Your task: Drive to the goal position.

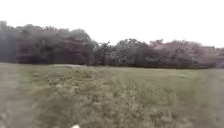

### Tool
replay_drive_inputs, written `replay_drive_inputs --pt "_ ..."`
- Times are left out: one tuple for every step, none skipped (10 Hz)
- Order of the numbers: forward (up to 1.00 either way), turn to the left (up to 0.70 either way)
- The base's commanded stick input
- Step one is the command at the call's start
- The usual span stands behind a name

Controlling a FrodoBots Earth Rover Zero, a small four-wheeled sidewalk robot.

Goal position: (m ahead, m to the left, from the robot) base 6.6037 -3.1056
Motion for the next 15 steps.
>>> replay_drive_inputs --pt "0.85 0.0" --pt "0.85 -0.01" --pt "0.85 -0.22" --pt "0.85 -0.28" --pt "0.85 -0.33" --pt "0.85 -0.33" --pt "0.85 -0.32" --pt "0.85 -0.29" --pt "0.85 -0.03" --pt "0.85 -0.01" --pt "0.85 0.01" --pt "0.85 0.01" --pt "0.85 0.01" --pt "0.85 0.01" --pt "0.85 0.01"
